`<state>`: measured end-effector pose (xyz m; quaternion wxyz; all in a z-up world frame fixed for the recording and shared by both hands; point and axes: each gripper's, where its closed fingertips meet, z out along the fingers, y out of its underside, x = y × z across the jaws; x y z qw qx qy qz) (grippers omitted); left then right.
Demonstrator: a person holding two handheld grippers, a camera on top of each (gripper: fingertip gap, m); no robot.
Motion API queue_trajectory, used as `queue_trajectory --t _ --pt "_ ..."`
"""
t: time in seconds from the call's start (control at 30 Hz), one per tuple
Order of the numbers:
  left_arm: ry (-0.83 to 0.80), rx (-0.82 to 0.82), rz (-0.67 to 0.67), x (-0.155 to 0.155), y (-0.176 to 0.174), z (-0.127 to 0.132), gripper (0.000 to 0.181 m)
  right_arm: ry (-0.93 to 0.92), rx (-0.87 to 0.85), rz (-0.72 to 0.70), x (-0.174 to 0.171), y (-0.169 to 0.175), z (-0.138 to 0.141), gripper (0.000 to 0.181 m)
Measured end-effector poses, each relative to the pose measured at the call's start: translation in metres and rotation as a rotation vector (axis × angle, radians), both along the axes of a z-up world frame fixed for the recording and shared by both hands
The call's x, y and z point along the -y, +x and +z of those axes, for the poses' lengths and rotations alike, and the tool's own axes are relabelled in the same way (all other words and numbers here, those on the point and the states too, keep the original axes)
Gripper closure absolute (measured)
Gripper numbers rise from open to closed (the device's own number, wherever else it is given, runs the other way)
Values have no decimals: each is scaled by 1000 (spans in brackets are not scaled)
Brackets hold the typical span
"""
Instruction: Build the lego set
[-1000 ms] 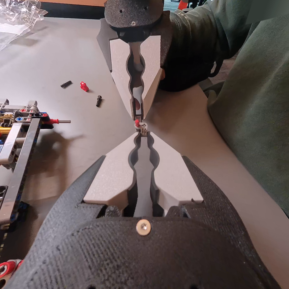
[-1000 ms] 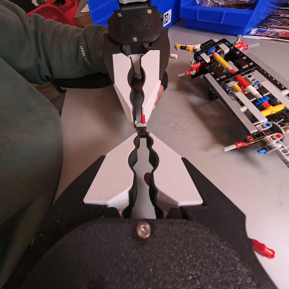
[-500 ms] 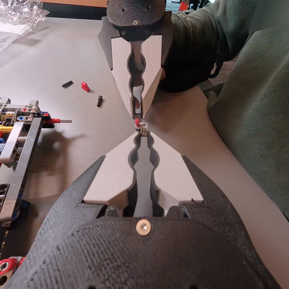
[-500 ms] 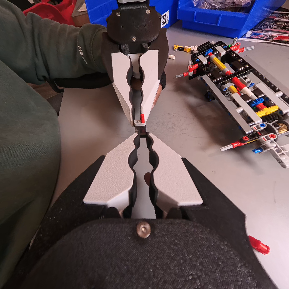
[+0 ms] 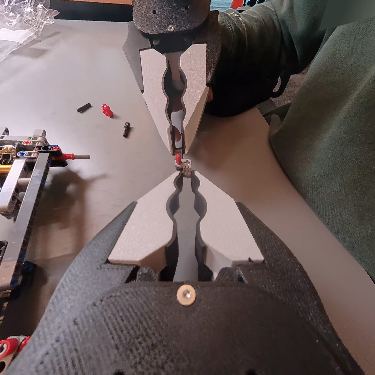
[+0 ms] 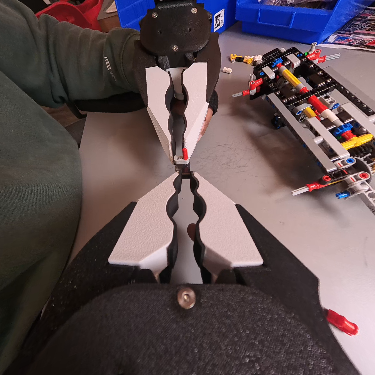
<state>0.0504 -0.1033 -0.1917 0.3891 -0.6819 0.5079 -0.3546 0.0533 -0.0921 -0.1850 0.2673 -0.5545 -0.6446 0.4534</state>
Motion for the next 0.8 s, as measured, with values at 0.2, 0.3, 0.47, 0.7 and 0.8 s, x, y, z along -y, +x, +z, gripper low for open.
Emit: queue_trajectory --t 0.2,0.3,0.47,0.7,0.8 --pt "1 -7 3 0 0 -1 175 4 3 -1 0 0 -1 177" --pt "1 -11 5 0 0 -1 175 5 5 -1 0 0 -1 177" --pt "-1 -17 8 0 0 -2 175 6 11 -2 -1 0 -3 177" --pt "4 -34 6 0 0 -5 175 3 24 6 0 0 -6 176" --pt "16 -54 5 0 0 -8 175 9 36 10 0 1 -10 176"
